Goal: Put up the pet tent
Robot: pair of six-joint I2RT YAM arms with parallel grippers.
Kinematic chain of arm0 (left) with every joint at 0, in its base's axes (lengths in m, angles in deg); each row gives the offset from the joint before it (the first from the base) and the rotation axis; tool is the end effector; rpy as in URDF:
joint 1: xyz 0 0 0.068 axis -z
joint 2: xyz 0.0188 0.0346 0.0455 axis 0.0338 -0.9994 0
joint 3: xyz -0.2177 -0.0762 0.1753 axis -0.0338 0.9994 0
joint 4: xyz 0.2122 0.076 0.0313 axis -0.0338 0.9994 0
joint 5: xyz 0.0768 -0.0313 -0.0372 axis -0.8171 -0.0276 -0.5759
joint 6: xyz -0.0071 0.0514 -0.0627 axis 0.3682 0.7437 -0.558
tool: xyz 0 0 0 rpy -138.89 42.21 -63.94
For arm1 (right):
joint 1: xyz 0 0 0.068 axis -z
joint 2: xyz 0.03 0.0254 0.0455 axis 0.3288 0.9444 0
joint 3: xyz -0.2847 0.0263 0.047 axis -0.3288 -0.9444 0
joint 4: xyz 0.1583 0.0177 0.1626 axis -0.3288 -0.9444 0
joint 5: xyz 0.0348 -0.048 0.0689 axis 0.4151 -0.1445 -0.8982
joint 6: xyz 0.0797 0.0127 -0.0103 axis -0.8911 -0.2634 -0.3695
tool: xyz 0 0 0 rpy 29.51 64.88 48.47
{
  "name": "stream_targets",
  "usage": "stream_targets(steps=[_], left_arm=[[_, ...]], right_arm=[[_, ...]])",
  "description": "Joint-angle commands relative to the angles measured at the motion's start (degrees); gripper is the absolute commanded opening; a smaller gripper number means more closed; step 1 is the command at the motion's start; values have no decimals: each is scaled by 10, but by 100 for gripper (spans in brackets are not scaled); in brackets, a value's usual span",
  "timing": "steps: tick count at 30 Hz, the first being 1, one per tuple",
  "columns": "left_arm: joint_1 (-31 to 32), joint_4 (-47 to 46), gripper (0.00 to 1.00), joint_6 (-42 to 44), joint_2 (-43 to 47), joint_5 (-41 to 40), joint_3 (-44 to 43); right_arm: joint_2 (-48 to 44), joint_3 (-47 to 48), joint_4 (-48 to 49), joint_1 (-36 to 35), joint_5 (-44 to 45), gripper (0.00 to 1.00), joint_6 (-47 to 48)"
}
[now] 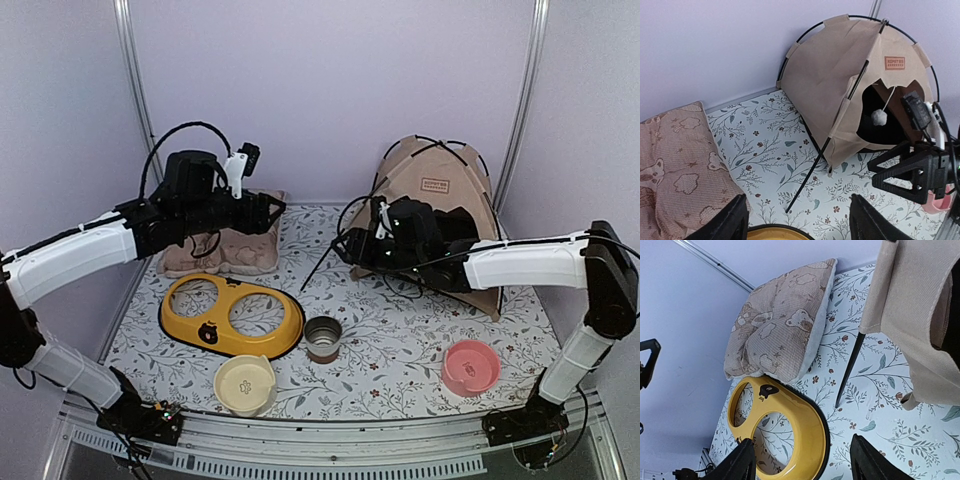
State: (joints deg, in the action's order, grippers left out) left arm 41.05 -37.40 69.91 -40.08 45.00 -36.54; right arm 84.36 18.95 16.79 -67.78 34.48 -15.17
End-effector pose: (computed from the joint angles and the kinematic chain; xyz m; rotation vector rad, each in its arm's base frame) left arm 0.2464 -0.1971 0.3556 0.4399 1.9286 -0.5571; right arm 0.2534 0.2840 0.2759 -0.0817 2.1065 0.9873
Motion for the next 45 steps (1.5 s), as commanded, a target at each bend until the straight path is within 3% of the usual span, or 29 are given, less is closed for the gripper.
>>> stream_targets(steps=[1,9,25,45], left_arm=[[-13,-17,69,1,21,-2,13],[-22,-9,69,8,41,1,25],[-28,16,69,10,86,0,38],[-29,49,69,6,81,20,5]], right_arm=[[65,32,52,-16,23,66,-29],[162,76,84,-16,31,66,-38],[265,146,133,-16,89,66,-42],[375,217,170,-11,146,43,-31]])
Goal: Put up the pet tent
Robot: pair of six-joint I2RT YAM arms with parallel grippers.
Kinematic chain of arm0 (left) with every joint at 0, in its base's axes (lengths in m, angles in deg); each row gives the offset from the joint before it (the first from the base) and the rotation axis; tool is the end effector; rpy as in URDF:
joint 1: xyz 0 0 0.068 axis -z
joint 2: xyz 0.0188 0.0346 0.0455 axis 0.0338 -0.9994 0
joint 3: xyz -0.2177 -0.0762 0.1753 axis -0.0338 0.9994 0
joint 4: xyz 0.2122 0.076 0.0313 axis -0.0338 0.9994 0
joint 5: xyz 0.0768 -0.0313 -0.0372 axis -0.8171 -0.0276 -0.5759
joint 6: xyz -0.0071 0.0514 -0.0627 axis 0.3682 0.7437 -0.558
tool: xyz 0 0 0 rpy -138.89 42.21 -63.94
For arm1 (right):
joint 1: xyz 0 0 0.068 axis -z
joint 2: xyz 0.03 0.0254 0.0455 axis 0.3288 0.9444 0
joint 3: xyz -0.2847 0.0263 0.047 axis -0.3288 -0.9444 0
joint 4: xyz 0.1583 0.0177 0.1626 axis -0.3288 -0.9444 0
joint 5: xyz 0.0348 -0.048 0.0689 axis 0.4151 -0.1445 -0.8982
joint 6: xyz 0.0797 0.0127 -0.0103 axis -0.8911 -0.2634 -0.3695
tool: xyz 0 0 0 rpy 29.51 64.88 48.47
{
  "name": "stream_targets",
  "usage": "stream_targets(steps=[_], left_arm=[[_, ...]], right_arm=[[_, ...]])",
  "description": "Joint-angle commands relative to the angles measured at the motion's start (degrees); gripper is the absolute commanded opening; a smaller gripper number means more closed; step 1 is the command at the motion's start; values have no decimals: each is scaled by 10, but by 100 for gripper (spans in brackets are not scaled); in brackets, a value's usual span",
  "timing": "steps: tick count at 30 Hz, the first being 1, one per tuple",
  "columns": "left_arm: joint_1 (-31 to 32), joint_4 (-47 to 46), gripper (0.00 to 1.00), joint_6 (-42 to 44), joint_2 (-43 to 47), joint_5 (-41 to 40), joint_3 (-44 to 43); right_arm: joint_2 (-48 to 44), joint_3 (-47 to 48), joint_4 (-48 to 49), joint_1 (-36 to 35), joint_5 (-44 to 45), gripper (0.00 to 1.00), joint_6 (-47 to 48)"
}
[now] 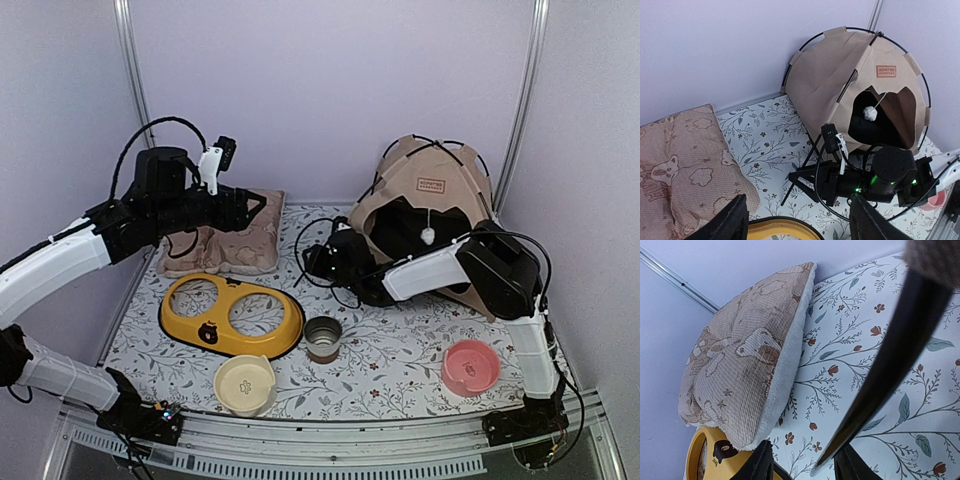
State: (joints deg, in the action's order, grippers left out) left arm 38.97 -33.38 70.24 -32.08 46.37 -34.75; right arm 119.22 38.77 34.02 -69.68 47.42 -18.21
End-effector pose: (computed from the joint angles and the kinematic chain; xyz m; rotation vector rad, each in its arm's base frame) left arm 0.2211 -0.1658 0.3736 0.4177 1.8939 -0.5644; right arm 0.3409 0.3852 0.1686 0.1016 2.0143 0.8713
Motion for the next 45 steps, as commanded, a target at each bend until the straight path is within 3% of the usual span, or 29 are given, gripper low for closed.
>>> stream_targets(steps=[1,15,21,22,33,45], left_arm=[[-8,9,69,2,1,6,-12],[-8,22,69,11,-18,11,-32],[-9,18,69,13,-18,5,-21],[-9,12,69,14,-17,4,-16],[-12,-102,68,-7,-34,49,60],[22,-373,64,-62,9,80,262]], right_arm=[[29,23,-3,8,18,43,2],[83,48,-20,31,10,41,-23],[51,62,-30,32,1,2,1],[31,60,-39,33,-3,0,4],[-167,-29,-105,43,-156,0,60],[-300,-68,-184,67,-285,0,68]])
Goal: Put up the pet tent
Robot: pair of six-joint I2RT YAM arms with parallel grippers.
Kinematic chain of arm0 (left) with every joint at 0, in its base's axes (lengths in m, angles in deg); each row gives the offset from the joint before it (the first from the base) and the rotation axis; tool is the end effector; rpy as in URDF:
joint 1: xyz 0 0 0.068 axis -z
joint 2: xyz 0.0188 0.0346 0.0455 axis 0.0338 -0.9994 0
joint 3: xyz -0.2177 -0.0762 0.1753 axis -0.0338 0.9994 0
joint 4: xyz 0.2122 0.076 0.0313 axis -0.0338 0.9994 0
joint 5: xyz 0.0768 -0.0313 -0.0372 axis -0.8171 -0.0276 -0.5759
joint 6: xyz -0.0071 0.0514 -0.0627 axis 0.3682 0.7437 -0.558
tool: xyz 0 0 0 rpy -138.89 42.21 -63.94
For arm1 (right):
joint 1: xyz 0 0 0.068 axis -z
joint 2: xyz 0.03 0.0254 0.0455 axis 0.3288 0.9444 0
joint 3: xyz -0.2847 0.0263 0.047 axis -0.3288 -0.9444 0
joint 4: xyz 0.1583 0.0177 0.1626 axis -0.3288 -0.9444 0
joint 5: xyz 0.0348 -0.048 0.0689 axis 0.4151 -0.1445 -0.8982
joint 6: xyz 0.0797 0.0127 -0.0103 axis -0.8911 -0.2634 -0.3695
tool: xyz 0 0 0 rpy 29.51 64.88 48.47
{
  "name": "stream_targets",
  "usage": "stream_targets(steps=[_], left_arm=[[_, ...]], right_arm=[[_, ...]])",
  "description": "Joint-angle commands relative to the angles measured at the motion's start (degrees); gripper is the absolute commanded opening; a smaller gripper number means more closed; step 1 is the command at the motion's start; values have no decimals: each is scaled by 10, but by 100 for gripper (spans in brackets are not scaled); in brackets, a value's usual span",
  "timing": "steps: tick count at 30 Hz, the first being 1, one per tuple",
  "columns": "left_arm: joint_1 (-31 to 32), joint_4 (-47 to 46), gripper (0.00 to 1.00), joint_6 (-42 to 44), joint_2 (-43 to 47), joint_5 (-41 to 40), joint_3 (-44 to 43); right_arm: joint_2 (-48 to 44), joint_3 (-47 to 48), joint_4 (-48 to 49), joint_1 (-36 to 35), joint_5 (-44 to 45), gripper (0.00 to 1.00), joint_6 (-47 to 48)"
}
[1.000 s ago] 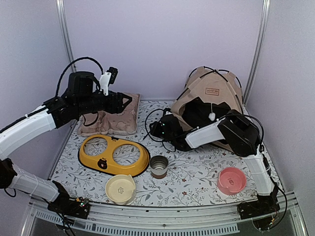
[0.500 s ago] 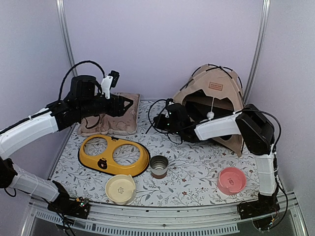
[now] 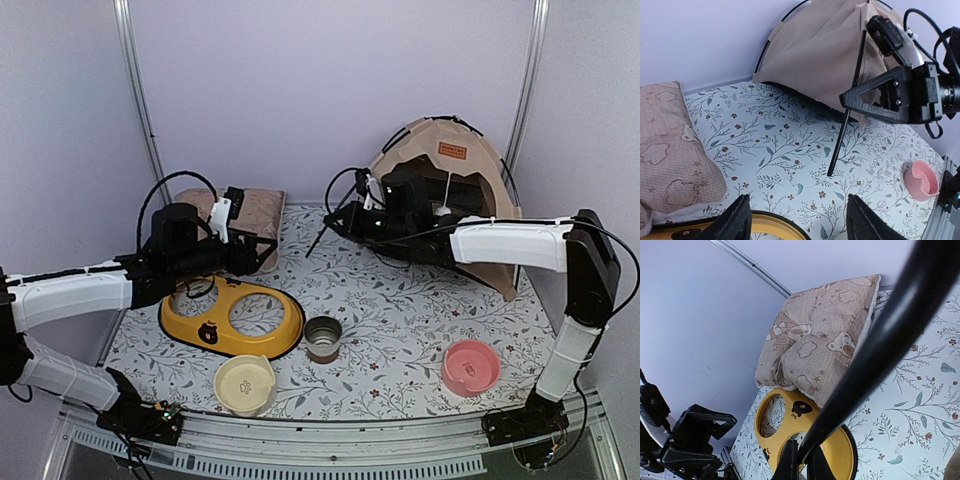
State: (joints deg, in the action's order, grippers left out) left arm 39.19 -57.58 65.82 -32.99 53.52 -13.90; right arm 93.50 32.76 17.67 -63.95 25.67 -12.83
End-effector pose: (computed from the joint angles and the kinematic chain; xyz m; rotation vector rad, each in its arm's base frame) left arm 0.2197 -0.1772 0.2992 0.4327 1.8736 -0.7450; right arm 0.3018 0.3115 0.2997 -0.1655 2.0229 1.1105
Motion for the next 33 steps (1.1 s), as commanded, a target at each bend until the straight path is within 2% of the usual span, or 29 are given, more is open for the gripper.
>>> stream_targets(steps=[1,8,15,21,29,33], left_arm=[[30,-151,63,-15,16,-1,67],[88,-281,63,1,-21,-64,112],[110,-385,61,0,-112,-68,94],[120,-459,61,-22,-140,-56,101],[171,-563,56,53,-225,-76,41],[187,-596,55,81,-276,-91,-8]], right_arm=[[-50,-9,-20,10,-77,0,10],[-84,-4,-9,19,-140,0,-29],[-105,3,31,27,-183,0,-84],[-120,3,63,36,-211,0,-132],[-115,-13,174,36,-229,0,-233],[-107,-8,192,35,-231,0,-269]])
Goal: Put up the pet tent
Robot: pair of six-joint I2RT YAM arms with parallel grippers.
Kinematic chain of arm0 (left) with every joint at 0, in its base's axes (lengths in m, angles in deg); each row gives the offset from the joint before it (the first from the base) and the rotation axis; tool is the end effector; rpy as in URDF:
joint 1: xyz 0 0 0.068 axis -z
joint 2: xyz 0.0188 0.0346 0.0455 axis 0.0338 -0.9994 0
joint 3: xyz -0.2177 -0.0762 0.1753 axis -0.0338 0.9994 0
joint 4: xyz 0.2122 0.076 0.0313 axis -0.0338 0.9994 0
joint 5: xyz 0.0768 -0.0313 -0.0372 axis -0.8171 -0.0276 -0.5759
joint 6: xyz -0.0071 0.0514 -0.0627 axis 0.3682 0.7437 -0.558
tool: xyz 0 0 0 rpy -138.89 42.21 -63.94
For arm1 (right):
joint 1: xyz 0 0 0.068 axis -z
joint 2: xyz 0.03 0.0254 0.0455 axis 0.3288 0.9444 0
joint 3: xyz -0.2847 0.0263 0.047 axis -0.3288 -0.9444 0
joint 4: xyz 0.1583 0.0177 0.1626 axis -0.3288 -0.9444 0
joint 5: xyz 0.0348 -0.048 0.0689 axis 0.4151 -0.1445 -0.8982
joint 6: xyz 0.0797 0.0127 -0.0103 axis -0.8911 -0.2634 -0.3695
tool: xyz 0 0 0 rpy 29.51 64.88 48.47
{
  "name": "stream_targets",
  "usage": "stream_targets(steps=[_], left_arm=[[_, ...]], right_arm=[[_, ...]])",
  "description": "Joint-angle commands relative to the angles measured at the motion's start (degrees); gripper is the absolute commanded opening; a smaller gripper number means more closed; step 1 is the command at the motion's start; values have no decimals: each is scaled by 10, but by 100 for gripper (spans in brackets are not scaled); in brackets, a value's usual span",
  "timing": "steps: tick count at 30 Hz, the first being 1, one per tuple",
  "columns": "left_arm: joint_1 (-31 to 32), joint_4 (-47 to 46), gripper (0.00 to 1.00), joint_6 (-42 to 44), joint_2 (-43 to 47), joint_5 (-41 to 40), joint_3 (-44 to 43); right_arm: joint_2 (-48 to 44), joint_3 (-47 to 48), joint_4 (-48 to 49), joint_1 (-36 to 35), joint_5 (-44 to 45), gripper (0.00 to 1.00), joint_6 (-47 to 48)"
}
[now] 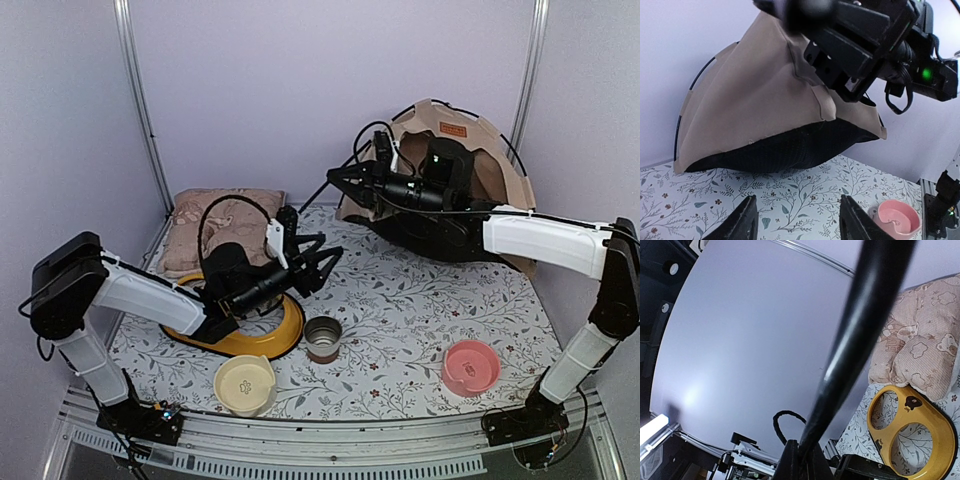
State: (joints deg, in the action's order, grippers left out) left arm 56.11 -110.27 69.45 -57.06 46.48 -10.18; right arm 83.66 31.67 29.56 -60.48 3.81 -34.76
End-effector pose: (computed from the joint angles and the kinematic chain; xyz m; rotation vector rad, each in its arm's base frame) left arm 0.2112 -0.2914 0.2798 0.5234 1.3966 -0.9473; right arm 0.2691 0.2817 0.3901 -0.1508 1.8176 1.7557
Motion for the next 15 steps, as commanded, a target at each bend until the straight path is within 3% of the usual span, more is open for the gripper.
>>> stream_targets(steps=[1,15], left_arm=[[21,-71,55,51,-45,-24,-60],[45,-19,48,61,-142,-33,-215]], right_arm=[[-8,3,74,0,-13,0,-53],[-7,2,75,-3,-10,0,-71]])
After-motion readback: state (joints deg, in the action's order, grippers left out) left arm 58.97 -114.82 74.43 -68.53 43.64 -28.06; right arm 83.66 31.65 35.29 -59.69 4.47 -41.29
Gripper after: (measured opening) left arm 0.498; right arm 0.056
